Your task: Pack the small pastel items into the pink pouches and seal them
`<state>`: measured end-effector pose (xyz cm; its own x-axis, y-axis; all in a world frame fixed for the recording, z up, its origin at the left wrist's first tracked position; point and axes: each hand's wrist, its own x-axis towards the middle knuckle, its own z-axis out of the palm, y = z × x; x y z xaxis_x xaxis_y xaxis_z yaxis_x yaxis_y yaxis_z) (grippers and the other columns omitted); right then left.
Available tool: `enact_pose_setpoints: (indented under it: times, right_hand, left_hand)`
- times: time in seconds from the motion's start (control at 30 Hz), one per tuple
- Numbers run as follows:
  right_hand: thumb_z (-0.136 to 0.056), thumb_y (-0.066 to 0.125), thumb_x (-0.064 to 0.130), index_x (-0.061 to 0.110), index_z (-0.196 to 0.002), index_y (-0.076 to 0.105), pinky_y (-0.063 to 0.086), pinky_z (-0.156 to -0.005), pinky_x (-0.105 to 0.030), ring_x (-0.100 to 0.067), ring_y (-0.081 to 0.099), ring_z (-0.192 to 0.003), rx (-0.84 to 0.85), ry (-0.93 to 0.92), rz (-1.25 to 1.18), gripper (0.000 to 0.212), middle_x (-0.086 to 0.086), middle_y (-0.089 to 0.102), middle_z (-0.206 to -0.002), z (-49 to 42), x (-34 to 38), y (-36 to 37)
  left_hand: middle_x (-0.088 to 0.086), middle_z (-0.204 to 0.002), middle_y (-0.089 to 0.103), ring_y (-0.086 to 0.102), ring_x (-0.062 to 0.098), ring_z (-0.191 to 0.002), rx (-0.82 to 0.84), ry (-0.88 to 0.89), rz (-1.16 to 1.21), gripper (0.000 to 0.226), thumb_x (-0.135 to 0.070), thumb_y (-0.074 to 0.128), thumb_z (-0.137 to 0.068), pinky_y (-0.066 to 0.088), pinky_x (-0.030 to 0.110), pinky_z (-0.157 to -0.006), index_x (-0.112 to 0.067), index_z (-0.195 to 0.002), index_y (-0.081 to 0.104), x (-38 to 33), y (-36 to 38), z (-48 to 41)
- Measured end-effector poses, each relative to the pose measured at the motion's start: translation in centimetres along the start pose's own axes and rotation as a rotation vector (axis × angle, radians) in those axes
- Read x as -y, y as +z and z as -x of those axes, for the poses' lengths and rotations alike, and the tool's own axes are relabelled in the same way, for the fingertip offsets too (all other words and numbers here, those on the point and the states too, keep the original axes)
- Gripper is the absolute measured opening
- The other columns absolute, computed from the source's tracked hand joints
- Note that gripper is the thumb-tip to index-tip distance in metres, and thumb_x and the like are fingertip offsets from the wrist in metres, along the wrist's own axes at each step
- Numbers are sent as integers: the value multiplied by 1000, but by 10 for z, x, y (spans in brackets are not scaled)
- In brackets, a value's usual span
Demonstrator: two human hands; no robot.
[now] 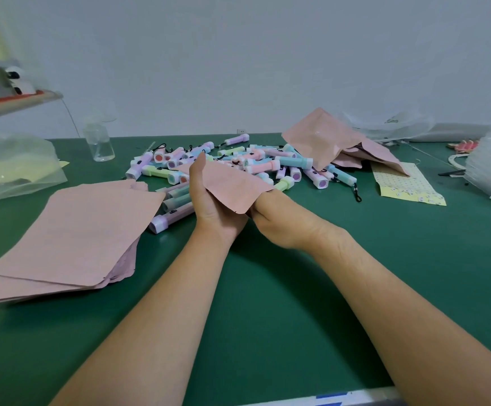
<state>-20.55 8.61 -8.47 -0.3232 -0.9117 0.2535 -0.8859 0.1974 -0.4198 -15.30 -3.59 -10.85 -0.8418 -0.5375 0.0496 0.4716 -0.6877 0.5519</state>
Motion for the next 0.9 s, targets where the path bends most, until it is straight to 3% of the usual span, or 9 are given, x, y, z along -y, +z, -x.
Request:
enact_pose_setpoints:
  times: [0.07,0.27,0.43,0.53,0.6,0.7,0.77,0.83,0.9]
  right_hand:
    - [-100,40,-3,-1,-135,55,40,-114,-42,-31,47,-131,11,15,52,38,-13,54,-140,-1,-2,1]
    - [-95,43,-9,13,-149,48,43,-111,-41,-28,50,-131,-105,27,10,58,-9,55,-144,-1,-3,-3]
    - [-103,43,10,18,-145,50,50,-96,-43,-31,57,-113,-200,87,57,44,-7,60,-134,1,1,3]
    - [-105,39,28,25,-142,53,47,-88,-35,-27,58,-113,-269,138,84,39,-1,64,-131,2,5,6]
    - [-105,37,31,25,-134,57,43,-83,-33,-26,59,-109,-315,189,53,36,-1,66,-126,2,5,7]
    - [-105,34,32,29,-149,47,31,-101,-22,-20,45,-132,-238,166,64,46,4,53,-149,4,1,10]
    - [-106,35,29,29,-157,38,20,-113,-18,-13,31,-146,-142,119,5,51,8,40,-161,5,-2,10]
    - [-106,40,20,24,-156,42,22,-123,-26,-14,32,-147,-89,66,-86,50,5,42,-160,4,-7,9]
    - [-102,44,9,17,-149,49,31,-121,-33,-18,41,-140,-95,46,-125,48,0,50,-151,3,-11,10]
  left_hand:
    - [2,-80,70,72,23,-75,5,5,-14,44,-64,74,-76,59,38,-78,-21,-73,81,-1,2,2]
    - [5,-90,63,65,27,-82,52,-72,-18,46,-57,76,-77,52,41,-87,-18,-97,63,0,9,4]
    - [6,-90,67,68,27,-84,55,-55,-57,39,-52,77,-80,54,44,-97,-17,-94,70,1,8,5]
    - [4,-80,70,72,24,-76,136,-69,-73,39,-54,74,-83,61,37,-82,-16,-78,79,2,5,7]
    - [3,-83,74,75,23,-79,185,-105,-93,45,-56,68,-88,61,33,-77,-14,-79,83,4,5,8]
    - [8,-95,78,77,27,-89,215,-83,-120,41,-50,66,-91,62,38,-81,-14,-90,84,6,7,6]
    - [9,-95,78,77,28,-85,135,-74,-151,36,-48,70,-85,63,42,-78,-16,-90,85,7,8,5]
    - [10,-96,77,76,28,-85,83,-78,-157,35,-48,73,-82,63,43,-81,-16,-93,85,7,7,4]
    - [10,-100,78,76,28,-88,80,-97,-169,35,-46,75,-81,63,42,-84,-16,-96,85,7,7,5]
